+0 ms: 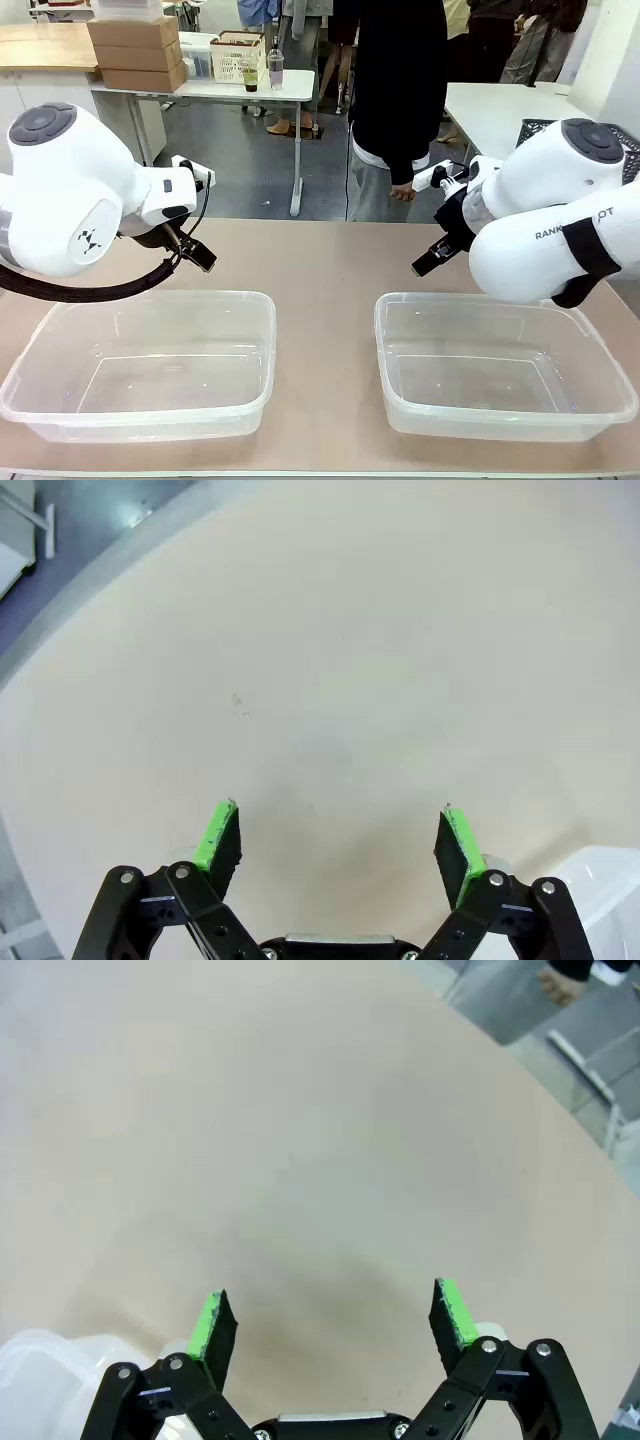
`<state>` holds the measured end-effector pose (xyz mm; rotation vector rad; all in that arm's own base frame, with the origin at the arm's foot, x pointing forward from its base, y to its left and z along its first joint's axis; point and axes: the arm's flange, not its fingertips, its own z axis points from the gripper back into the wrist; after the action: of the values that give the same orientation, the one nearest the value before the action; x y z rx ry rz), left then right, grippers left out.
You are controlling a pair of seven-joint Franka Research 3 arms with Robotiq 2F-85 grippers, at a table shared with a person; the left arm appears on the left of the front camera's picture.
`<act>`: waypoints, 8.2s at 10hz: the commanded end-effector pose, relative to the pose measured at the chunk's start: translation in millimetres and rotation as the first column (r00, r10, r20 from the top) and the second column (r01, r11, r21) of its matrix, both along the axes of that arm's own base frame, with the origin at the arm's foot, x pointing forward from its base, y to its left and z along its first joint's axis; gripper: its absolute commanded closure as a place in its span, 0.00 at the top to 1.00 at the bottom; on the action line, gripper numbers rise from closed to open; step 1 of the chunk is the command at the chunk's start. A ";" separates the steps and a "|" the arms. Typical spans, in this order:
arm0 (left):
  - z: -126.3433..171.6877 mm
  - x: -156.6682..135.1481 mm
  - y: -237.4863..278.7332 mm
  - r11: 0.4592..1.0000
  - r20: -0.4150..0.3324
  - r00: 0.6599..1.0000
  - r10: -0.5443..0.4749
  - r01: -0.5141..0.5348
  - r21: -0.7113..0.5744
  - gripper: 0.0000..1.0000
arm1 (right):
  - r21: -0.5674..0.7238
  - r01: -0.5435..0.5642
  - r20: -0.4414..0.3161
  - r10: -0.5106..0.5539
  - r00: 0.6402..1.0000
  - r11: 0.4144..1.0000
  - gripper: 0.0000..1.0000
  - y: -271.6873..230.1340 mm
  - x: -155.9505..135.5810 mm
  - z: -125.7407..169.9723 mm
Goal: Sort the waste into each basket.
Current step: Pick up the Organizing box on the left side of the table and lift it.
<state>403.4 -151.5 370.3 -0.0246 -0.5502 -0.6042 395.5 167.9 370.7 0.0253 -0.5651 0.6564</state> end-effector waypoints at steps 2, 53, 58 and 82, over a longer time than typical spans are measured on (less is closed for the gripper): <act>0.0 0.0 0.0 1.000 0.000 1.000 0.000 0.000 0.000 1.00 | 0.000 0.000 0.000 0.000 1.000 1.000 1.00 0.0 0.0 0.0; 64.9 -178.5 152.2 0.885 -0.597 0.717 0.360 -0.465 -0.025 1.00 | 0.033 0.401 -0.672 -0.277 0.687 0.916 1.00 261.7 -96.1 36.5; 103.9 -140.2 166.2 0.876 -0.634 0.678 0.372 -0.482 -0.001 1.00 | 0.037 0.402 -0.648 -0.285 0.707 0.915 1.00 246.9 -105.1 25.3; -28.0 -159.2 142.5 0.881 -0.720 0.609 0.332 -0.473 0.006 0.00 | -0.247 0.406 -0.633 -0.463 0.621 0.880 0.00 289.2 -88.1 -4.1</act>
<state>307.2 -5.9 379.4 -0.2584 0.2091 -0.0415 313.0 449.0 364.7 0.0635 0.1827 0.1556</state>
